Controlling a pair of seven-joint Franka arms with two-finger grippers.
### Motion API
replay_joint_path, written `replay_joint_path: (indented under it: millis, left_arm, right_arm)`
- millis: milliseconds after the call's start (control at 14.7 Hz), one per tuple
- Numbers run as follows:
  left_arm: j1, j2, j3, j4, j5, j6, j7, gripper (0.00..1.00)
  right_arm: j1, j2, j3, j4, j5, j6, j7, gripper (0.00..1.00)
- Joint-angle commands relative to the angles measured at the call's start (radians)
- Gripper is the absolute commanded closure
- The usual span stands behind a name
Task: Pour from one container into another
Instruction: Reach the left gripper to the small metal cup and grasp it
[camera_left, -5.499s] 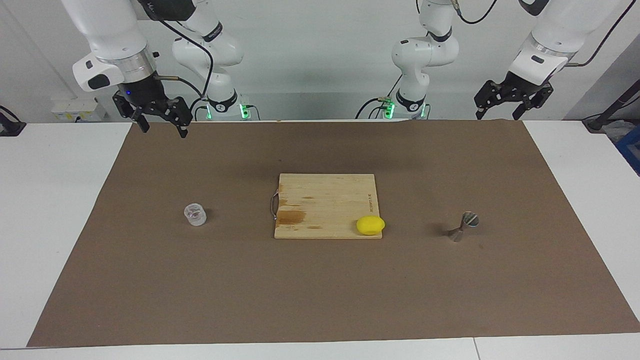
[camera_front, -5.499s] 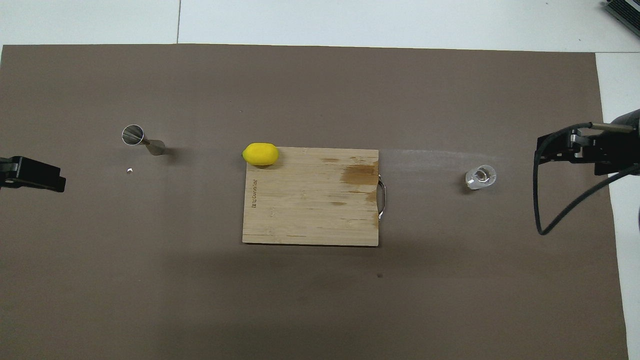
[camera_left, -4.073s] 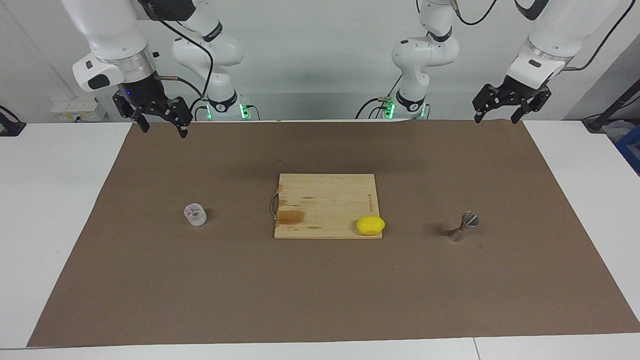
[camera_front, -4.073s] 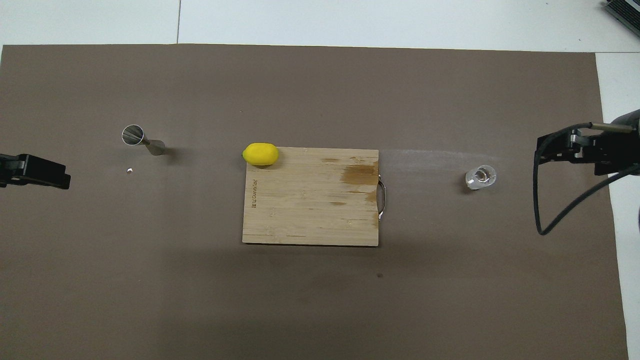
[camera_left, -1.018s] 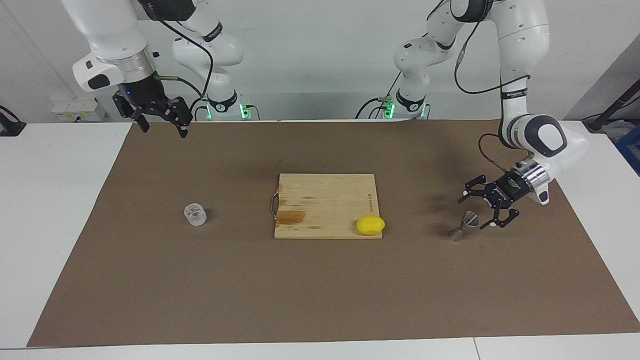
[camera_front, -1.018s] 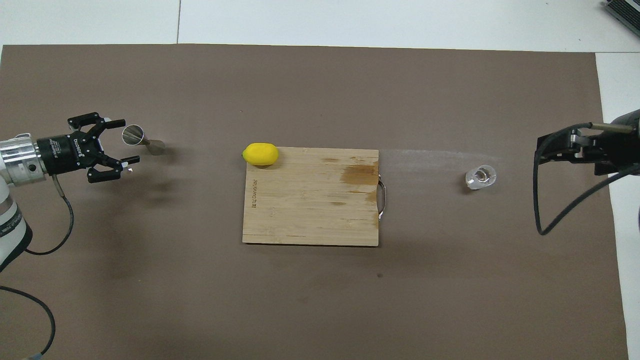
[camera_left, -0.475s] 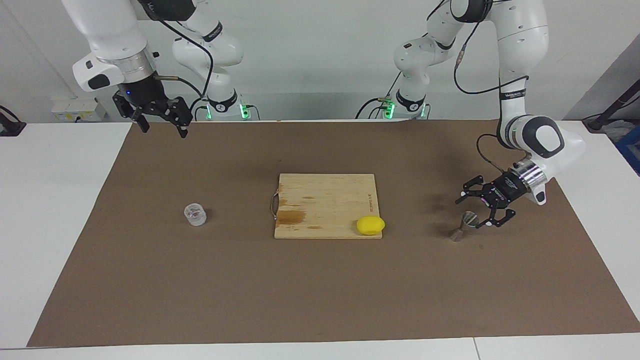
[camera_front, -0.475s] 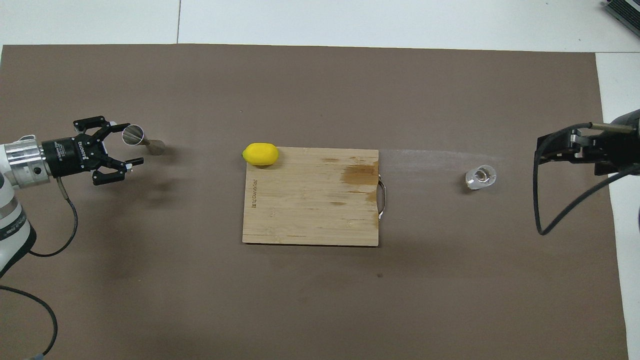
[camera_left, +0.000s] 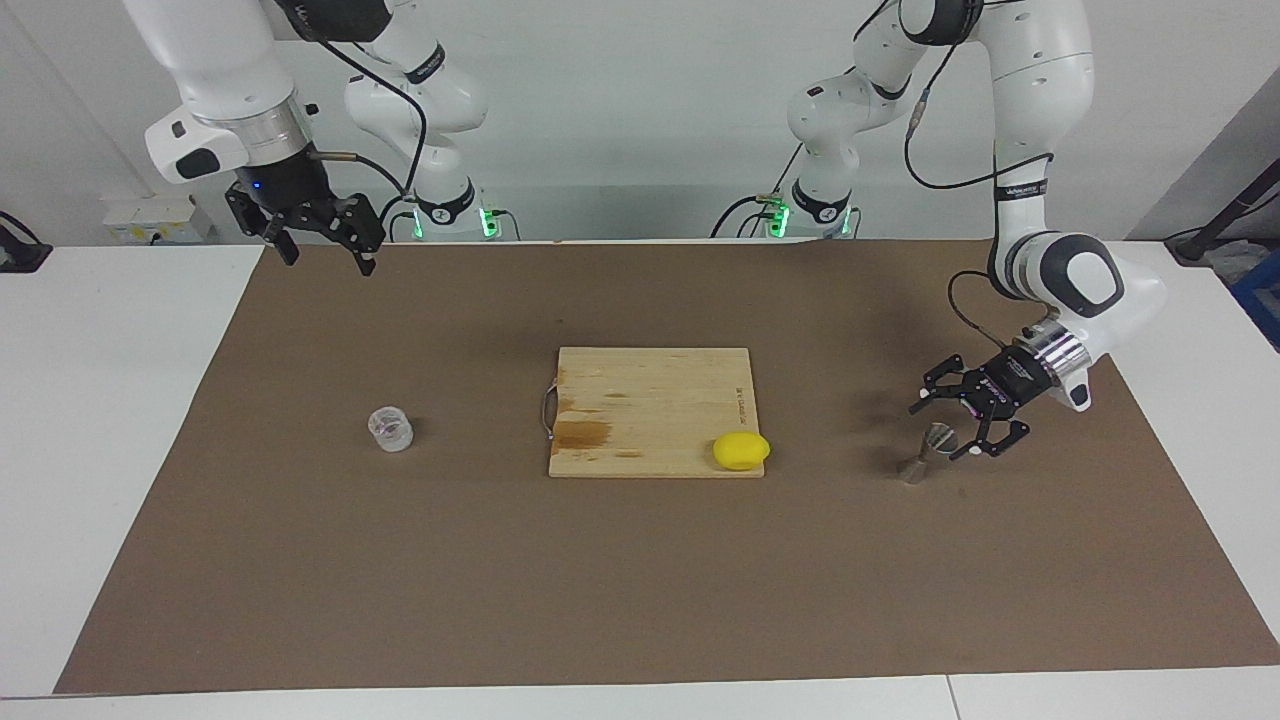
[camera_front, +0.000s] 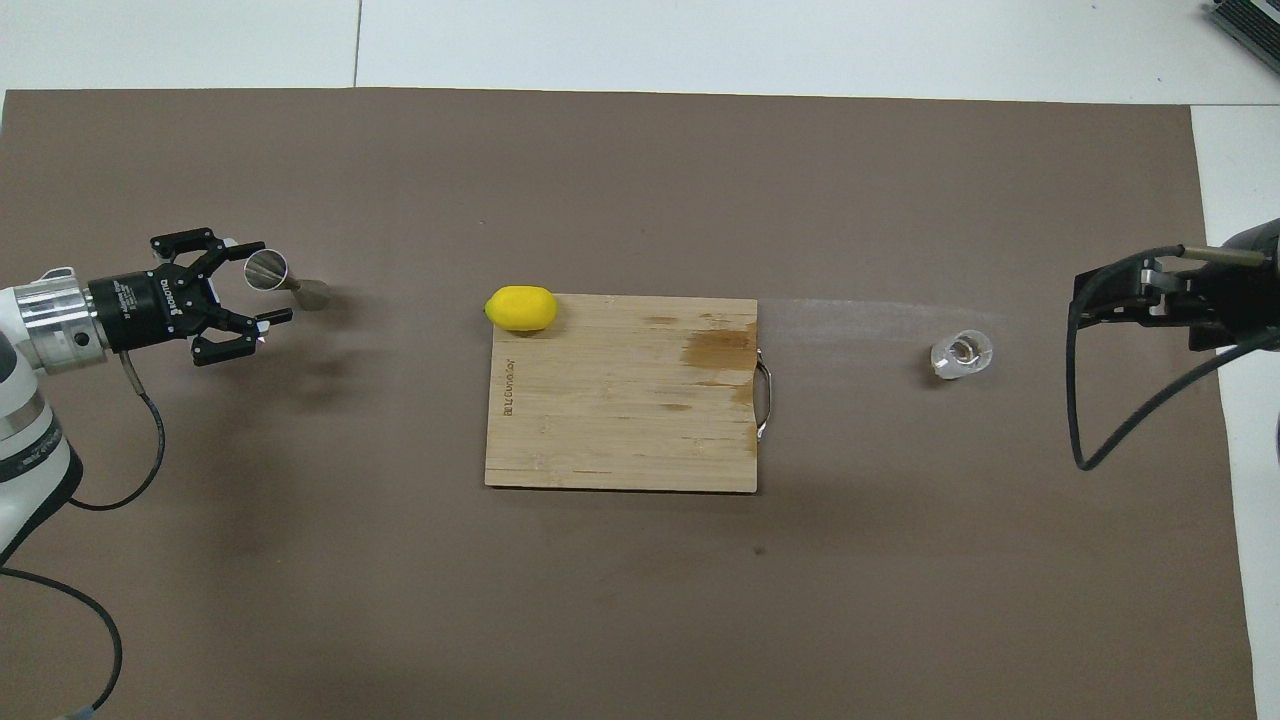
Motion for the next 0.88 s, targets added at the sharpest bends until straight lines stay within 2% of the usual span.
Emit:
replay_joint_path:
  millis: [0,68,136,204,272,611,815]
  left_arm:
    - [-0.015,-0.003,0.009,-0.024,-0.029,0.026,0.028,0.12]
    - [-0.015,-0.003,0.009,-0.025,-0.029,0.029,0.028,0.14]
    - [-0.015,-0.003,0.009,-0.025,-0.03,0.029,0.028,0.23]
    - [-0.015,-0.003,0.008,-0.025,-0.032,0.029,0.028,0.52]
    - [-0.015,-0.003,0.009,-0.025,-0.05,0.031,0.028,1.0]
    - [-0.024,-0.003,0.008,-0.005,-0.09,0.005,0.014,1.0]
    - [-0.064,0.0,0.0,0.065,-0.09,-0.087,0.011,1.0]
  right_arm:
    - [-0.015,-0.022,0.006,-0.025,0.013,0.007,-0.006,0.0]
    - [-0.015,-0.022,0.006,-0.025,0.013,0.009,-0.006,0.0]
    - [-0.015,-0.02,0.006,-0.025,0.013,0.007,-0.007,0.0]
    - [-0.015,-0.022,0.004,-0.025,0.013,0.007,-0.007,0.0]
    - [-0.015,-0.02,0.004,-0.025,0.013,0.007,-0.007,0.0]
    - [-0.015,-0.02,0.004,-0.025,0.013,0.009,-0.007,0.0]
    - [-0.015,-0.022,0.006,-0.025,0.013,0.007,-0.007,0.0]
